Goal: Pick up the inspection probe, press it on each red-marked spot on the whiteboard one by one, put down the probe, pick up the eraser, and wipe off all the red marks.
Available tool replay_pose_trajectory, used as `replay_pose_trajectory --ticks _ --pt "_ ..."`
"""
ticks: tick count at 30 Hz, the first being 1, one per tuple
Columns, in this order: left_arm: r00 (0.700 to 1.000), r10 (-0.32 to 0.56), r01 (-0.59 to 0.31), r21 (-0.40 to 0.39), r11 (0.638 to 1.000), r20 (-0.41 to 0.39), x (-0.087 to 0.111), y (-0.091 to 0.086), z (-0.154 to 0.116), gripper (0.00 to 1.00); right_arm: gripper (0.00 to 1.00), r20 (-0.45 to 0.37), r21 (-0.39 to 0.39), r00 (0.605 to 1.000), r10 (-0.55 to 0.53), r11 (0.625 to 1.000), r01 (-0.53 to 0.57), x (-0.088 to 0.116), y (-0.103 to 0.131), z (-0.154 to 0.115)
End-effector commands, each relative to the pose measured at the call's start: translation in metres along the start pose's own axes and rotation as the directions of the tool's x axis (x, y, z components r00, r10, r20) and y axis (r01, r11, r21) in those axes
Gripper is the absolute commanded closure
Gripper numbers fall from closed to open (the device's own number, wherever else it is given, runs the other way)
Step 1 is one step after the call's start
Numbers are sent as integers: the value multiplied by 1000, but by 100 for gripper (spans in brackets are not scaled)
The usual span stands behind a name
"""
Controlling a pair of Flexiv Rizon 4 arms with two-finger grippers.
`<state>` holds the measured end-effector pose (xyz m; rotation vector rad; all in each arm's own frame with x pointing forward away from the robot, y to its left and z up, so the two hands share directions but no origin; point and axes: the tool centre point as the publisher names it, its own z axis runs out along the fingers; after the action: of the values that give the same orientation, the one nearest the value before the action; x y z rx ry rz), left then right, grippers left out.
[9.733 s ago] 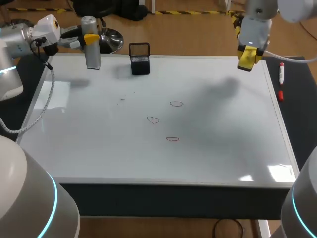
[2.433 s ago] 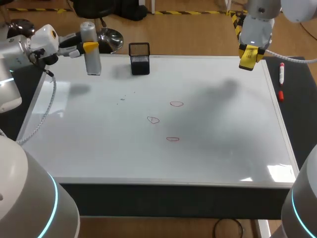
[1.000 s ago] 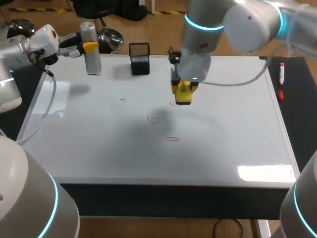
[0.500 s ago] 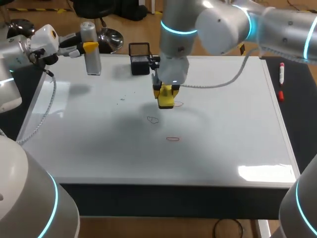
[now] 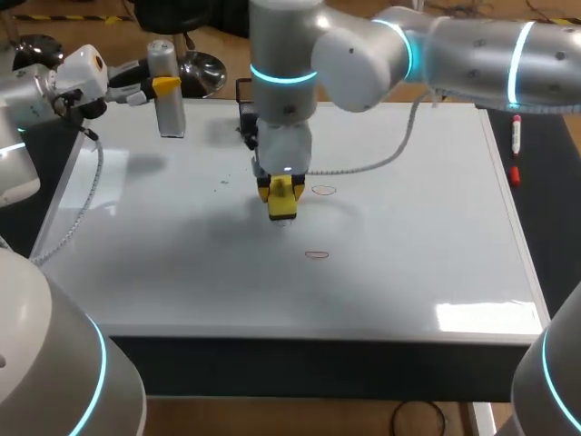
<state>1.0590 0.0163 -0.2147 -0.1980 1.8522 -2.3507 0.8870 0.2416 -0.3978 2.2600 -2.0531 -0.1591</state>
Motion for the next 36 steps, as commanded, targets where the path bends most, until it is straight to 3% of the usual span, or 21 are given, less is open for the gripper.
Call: replay_pose_trajectory --ticks 1,17,36 --pt "1000 2 -2 -1 1000 4 1 -1 1 100 100 -43 4 999 18 1000 -18 -7 -4 8" --pt "1000 2 -2 -1 1000 4 1 -1 1 100 100 -39 49 998 52 998 -50 -18 1 25" --pt "1000 2 -2 -1 1000 4 1 -1 1 100 100 -27 32 997 67 997 -66 -5 3 45"
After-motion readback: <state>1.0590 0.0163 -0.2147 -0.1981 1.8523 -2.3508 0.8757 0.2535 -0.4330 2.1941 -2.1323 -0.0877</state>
